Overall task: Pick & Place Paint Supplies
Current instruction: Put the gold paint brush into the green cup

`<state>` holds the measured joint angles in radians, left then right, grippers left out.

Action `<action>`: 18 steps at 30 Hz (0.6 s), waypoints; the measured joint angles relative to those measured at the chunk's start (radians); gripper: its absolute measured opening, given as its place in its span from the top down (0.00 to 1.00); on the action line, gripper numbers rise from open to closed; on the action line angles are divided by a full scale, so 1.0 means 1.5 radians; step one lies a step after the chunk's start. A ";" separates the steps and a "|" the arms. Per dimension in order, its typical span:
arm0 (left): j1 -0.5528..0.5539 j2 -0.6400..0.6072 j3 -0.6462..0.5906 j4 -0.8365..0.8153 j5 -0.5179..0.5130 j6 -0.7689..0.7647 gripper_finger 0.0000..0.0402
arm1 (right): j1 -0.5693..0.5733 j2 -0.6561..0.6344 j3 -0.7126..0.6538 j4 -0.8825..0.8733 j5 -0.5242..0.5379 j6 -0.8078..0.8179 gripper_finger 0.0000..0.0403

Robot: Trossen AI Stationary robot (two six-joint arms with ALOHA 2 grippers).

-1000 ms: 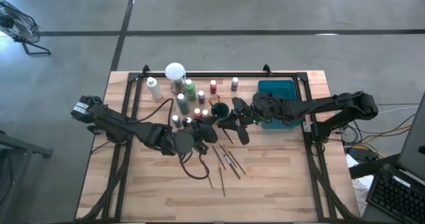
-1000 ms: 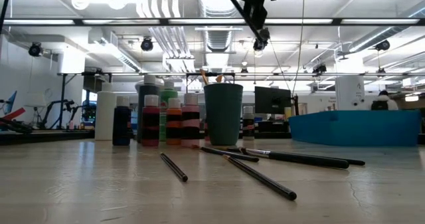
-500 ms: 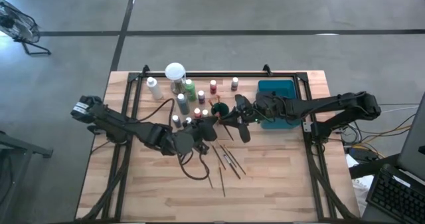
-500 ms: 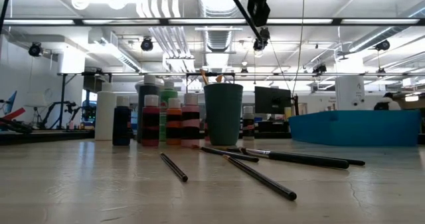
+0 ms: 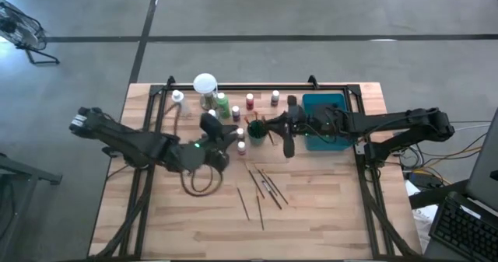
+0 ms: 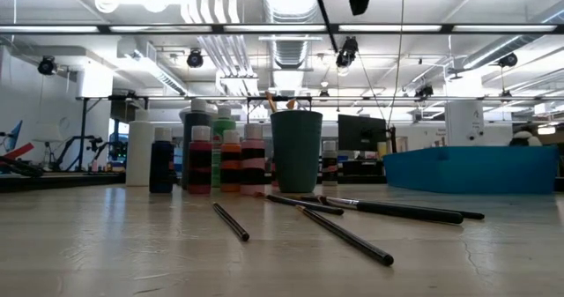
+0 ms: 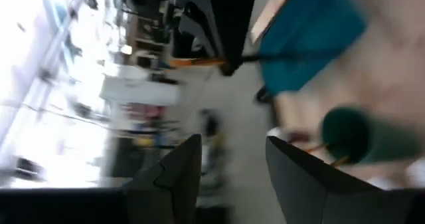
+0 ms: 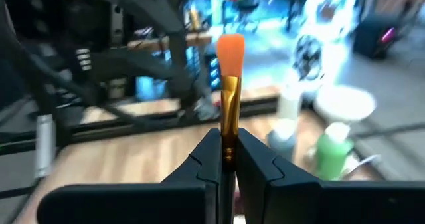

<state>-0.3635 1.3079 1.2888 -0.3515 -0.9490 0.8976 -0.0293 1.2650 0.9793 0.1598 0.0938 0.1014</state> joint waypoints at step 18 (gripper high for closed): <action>0.009 -0.180 -0.210 0.190 0.210 -0.357 0.57 | -0.125 0.034 -0.148 0.316 -0.020 -0.073 0.96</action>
<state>-0.3501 1.0372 0.9732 -0.0663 -0.6344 0.3624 -0.2166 1.3167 0.7574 0.6332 0.0632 -0.0078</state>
